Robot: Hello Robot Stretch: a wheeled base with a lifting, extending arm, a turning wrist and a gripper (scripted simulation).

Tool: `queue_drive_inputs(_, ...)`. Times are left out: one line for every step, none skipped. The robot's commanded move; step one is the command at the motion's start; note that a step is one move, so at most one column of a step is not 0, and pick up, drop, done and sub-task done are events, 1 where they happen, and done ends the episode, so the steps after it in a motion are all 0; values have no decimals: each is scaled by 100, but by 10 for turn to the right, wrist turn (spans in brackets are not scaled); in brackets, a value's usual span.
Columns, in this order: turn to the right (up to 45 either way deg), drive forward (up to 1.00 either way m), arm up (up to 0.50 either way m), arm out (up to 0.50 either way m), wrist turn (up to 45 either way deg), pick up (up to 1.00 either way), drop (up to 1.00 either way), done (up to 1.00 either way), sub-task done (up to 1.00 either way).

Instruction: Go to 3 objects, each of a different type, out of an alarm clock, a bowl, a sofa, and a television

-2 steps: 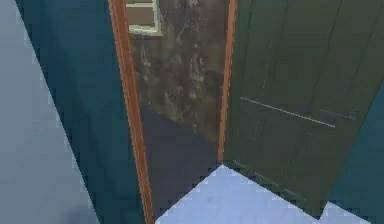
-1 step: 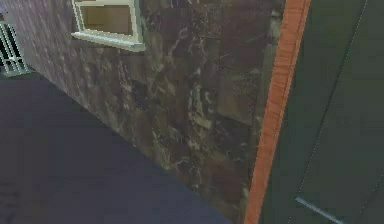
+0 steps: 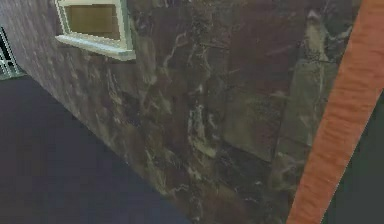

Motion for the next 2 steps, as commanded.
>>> queue_drive_inputs(-450, 0, 0, 0, 0, 0, 0, 0, 0)
queue_drive_inputs(-90, 0, 0, 0, 0, 0, 0, 0, 0)
